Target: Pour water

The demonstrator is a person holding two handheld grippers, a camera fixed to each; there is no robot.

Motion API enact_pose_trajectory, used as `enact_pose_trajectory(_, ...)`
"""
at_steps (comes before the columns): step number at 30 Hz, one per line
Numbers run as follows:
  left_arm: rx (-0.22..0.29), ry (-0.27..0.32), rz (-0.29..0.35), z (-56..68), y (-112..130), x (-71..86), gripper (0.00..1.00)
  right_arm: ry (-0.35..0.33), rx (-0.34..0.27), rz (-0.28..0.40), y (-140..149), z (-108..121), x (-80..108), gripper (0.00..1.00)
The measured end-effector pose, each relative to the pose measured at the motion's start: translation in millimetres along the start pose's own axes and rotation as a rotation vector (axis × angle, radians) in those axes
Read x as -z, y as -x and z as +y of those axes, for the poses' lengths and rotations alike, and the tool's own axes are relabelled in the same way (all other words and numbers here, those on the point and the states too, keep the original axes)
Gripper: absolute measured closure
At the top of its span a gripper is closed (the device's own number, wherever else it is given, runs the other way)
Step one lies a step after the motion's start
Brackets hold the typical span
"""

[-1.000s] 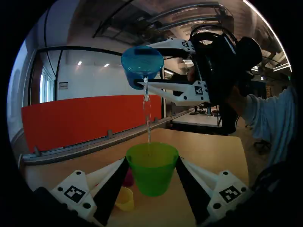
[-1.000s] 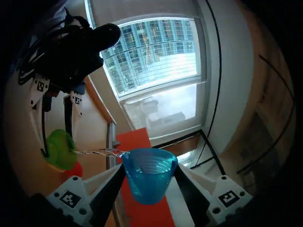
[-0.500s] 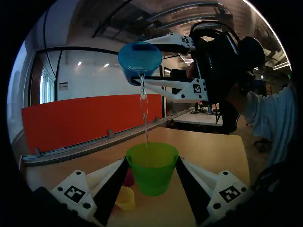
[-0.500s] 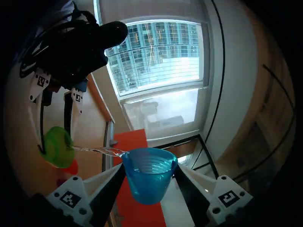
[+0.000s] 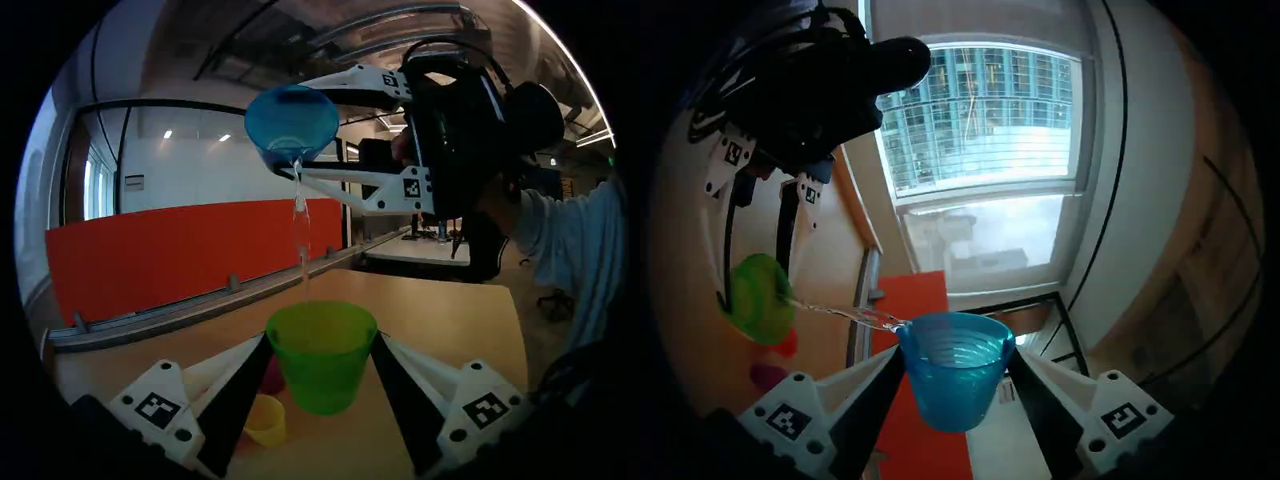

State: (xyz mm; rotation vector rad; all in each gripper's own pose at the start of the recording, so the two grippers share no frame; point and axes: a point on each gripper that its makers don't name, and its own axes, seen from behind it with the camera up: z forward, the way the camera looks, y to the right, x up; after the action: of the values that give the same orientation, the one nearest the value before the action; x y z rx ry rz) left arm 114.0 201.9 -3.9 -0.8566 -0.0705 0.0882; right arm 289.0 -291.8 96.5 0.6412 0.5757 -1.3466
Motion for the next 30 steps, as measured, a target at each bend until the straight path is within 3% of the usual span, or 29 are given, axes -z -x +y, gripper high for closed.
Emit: enact_pose_trajectory(30, 0.007, -0.014, 0.003, -4.2, 1.6, -2.3, 0.14, 0.034, 0.183, 0.008, -14.6, 12.1, -2.9, 0.10)
